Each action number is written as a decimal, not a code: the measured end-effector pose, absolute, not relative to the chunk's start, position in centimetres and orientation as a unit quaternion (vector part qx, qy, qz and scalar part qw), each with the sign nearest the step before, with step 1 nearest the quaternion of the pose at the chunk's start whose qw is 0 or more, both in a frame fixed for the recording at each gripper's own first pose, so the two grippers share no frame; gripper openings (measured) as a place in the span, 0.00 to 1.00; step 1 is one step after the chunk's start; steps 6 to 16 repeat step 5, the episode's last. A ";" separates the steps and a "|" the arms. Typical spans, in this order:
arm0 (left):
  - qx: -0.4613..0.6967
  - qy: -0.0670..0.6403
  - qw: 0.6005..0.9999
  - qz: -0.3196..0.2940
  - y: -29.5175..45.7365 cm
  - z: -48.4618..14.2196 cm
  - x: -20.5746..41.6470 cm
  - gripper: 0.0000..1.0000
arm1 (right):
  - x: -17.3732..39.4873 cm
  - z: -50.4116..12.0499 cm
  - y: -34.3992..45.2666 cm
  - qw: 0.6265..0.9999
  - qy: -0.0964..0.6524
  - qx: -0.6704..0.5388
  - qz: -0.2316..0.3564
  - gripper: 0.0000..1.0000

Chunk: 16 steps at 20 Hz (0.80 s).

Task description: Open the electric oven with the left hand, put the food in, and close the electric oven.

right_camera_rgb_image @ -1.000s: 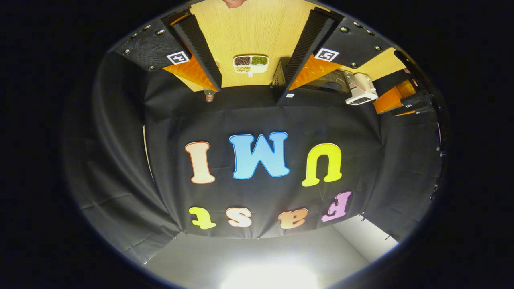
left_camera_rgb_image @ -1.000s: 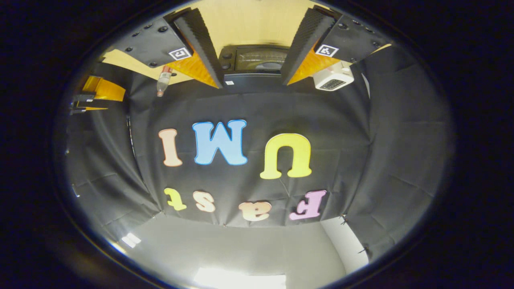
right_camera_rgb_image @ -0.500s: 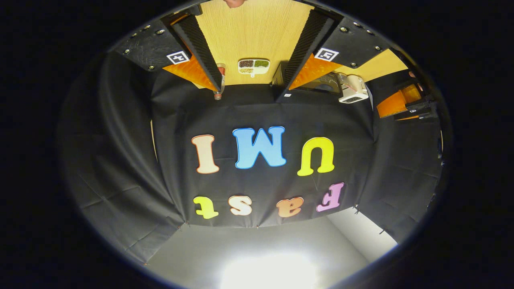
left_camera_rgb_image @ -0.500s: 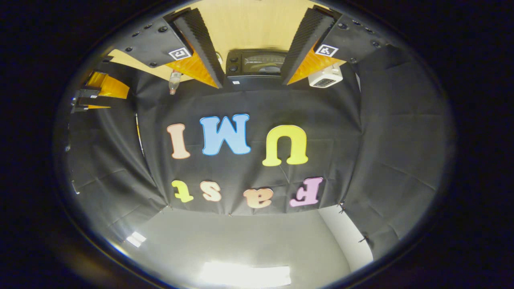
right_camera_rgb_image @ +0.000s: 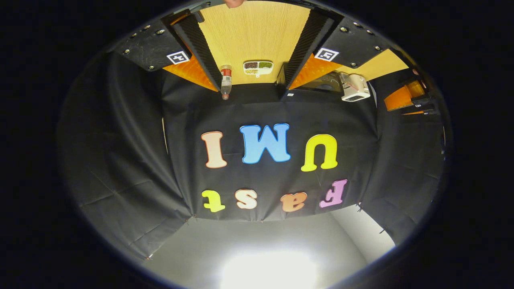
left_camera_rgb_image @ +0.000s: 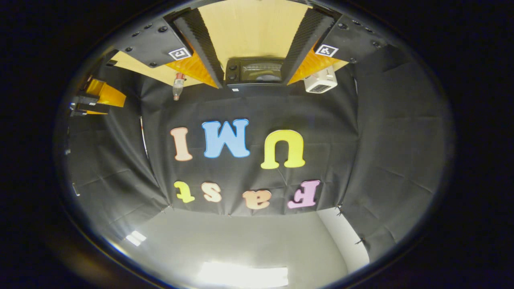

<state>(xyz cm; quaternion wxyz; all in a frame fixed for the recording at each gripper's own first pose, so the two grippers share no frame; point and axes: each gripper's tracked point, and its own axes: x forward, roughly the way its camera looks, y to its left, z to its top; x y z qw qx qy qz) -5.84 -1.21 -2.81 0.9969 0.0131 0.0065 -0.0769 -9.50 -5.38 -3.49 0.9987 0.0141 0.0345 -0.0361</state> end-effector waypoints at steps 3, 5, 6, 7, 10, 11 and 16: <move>0.008 0.008 0.997 -0.079 -0.8 -2.4 -5.6 1.00 | -9.8 -2.9 -5.1 0.999 0.028 0.010 -0.037 0.97; 0.003 0.009 0.997 -0.079 -0.5 -2.4 -5.3 1.00 | -9.9 -2.6 -5.0 0.999 0.026 0.003 -0.036 0.97; 0.003 0.009 0.997 -0.079 -0.5 -2.4 -5.3 1.00 | -9.9 -2.6 -5.0 0.999 0.026 0.003 -0.036 0.97; 0.003 0.009 0.997 -0.079 -0.5 -2.4 -5.3 1.00 | -9.9 -2.6 -5.0 0.999 0.026 0.003 -0.036 0.97; 0.003 0.009 0.997 -0.079 -0.5 -2.4 -5.3 1.00 | -9.9 -2.6 -5.0 0.999 0.026 0.003 -0.036 0.97; 0.003 0.009 0.997 -0.079 -0.5 -2.4 -5.3 1.00 | -9.9 -2.6 -5.0 0.999 0.026 0.003 -0.036 0.97; 0.003 0.009 0.997 -0.079 -0.5 -2.4 -5.3 1.00 | -9.9 -2.6 -5.0 0.999 0.026 0.003 -0.036 0.97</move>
